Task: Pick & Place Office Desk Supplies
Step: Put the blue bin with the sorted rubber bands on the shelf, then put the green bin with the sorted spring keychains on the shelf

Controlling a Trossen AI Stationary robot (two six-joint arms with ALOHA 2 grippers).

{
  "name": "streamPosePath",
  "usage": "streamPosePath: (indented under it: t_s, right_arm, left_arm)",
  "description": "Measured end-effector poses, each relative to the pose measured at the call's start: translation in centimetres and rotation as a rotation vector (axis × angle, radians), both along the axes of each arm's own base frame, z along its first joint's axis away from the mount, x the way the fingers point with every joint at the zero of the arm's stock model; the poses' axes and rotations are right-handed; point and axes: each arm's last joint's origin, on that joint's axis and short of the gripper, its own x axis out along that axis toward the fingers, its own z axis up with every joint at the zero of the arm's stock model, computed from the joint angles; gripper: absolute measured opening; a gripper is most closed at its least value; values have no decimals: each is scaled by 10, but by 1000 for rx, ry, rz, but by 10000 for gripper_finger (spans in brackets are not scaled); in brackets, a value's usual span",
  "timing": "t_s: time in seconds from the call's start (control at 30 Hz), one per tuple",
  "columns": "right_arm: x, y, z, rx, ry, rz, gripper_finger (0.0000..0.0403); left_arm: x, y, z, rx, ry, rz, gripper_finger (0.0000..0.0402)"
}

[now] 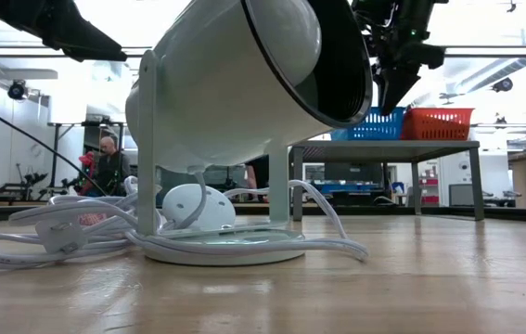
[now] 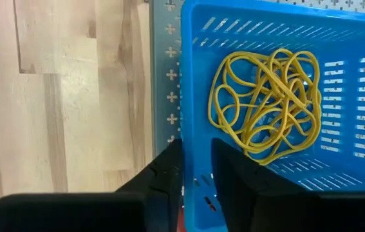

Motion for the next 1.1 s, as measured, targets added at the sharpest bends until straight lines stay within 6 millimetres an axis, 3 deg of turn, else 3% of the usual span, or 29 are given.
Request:
streamPosePath:
  t_s: [0.33, 0.77, 1.1]
  right_arm:
    - [4, -2, 3, -32, -58, -3, 122]
    - [-5, 3, 12, -15, -97, -17, 133]
    - [-16, 17, 43, -45, -337, 58, 143]
  left_arm:
    - [0, 0, 0, 0, 0, 0, 244]
    - [0, 0, 0, 0, 0, 0, 244]
    - [0, 0, 0, 0, 0, 0, 244]
